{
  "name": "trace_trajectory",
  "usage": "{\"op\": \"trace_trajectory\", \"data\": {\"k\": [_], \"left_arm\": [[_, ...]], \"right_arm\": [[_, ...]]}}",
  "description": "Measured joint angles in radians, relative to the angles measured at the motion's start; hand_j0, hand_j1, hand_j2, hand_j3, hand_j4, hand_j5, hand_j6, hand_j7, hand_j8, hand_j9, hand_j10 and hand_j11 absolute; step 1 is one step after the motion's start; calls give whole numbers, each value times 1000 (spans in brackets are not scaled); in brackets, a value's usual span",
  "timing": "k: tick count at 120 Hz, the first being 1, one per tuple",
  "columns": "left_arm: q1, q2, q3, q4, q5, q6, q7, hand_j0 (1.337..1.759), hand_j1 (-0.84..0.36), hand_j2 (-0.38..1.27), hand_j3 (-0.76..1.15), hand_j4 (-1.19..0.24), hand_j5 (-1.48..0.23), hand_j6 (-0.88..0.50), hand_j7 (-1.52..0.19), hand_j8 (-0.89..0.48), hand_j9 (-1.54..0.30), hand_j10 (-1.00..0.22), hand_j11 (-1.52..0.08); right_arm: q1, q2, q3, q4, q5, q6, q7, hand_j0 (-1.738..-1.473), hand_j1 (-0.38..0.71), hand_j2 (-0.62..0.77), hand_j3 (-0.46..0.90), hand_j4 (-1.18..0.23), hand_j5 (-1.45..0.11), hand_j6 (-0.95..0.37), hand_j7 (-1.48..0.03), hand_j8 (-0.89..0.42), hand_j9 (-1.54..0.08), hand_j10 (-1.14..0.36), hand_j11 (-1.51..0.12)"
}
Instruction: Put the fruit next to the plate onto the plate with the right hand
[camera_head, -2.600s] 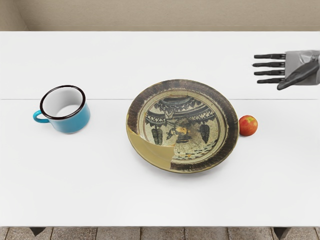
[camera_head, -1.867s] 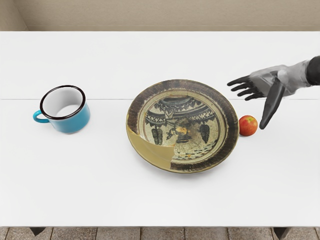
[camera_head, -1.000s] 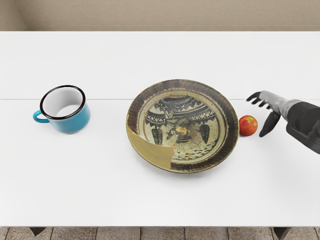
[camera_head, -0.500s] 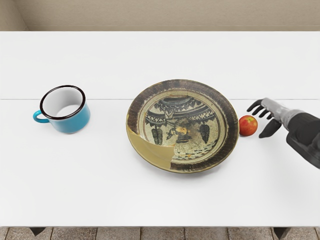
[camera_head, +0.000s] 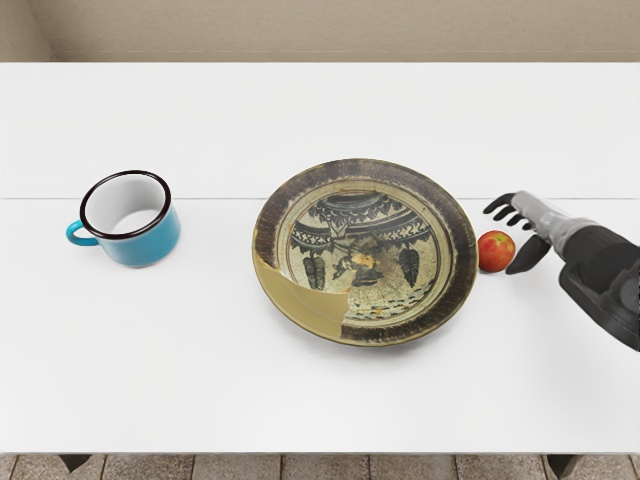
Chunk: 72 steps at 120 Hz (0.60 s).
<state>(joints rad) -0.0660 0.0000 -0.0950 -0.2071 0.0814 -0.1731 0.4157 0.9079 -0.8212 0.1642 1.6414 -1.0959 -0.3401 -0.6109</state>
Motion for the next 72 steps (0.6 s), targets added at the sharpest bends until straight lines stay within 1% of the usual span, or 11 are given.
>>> {"op": "trace_trajectory", "data": {"k": [46, 72], "left_arm": [[0, 0, 1, 0, 0, 0, 0, 1658, 339, 1, 0, -8, -11, -8, -11, -8, -11, -8, -11], [0, 0, 0, 0, 0, 0, 0, 1658, 339, 1, 0, -8, -11, -8, -11, -8, -11, -8, -11]], "right_arm": [[-25, 22, -8, 0, -30, -26, 0, -1658, 58, -64, 0, -346, -446, -348, -445, -347, -445, -346, -445], [-32, 25, -8, 0, -37, -29, 0, -1658, 75, -66, 0, -360, -463, -362, -462, -360, -463, -359, -463]]}}
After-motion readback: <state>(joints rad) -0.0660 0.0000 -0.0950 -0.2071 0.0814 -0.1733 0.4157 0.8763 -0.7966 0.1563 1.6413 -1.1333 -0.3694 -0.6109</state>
